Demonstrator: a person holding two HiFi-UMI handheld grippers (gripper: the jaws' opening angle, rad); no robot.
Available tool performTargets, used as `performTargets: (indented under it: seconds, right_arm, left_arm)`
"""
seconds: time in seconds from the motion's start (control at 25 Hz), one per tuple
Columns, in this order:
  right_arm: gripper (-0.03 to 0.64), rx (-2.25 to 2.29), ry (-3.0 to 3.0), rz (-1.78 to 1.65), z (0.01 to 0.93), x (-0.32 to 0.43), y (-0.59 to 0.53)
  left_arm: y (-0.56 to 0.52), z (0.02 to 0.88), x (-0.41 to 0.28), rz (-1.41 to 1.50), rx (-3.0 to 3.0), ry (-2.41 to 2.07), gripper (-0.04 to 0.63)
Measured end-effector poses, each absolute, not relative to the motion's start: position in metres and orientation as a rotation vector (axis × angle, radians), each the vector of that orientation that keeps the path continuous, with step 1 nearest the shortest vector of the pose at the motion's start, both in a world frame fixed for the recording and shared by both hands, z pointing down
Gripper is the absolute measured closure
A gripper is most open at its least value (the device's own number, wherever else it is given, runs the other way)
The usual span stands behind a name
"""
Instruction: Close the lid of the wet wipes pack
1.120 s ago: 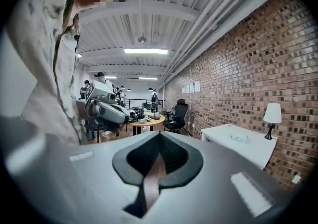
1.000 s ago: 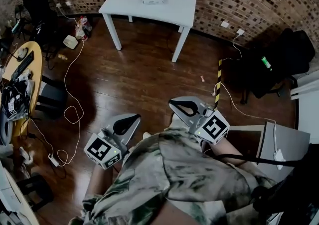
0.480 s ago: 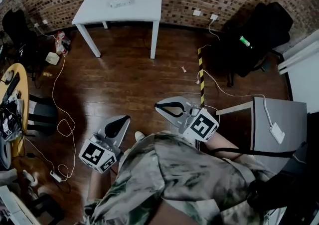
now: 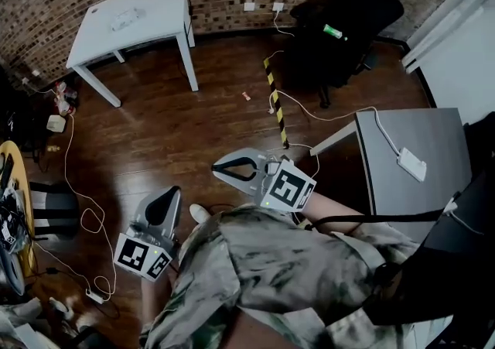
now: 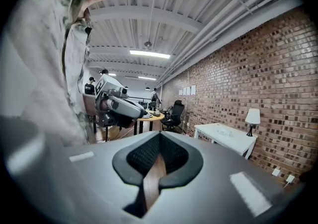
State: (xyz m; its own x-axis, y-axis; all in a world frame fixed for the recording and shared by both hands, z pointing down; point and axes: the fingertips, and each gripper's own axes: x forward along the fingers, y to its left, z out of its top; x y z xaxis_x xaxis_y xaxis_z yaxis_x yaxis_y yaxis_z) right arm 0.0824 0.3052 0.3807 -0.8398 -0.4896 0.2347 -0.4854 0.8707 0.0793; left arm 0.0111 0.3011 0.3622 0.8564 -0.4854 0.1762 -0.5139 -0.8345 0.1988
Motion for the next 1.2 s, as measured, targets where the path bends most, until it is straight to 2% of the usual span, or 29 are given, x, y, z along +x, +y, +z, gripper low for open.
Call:
performTargets:
  seconds: [0.48, 1.2]
  right_arm:
    - [0.614, 0.682, -2.834, -0.032, 0.376, 0.116, 0.363]
    - [0.614, 0.615, -2.88, -0.091, 0.365, 0.127, 0.377]
  left_arm:
    - [0.362, 0.361, 0.053, 0.201, 2.785, -0.792, 0.594]
    - [0.374, 0.36, 0.07, 0.215, 2.782, -0.828, 0.594]
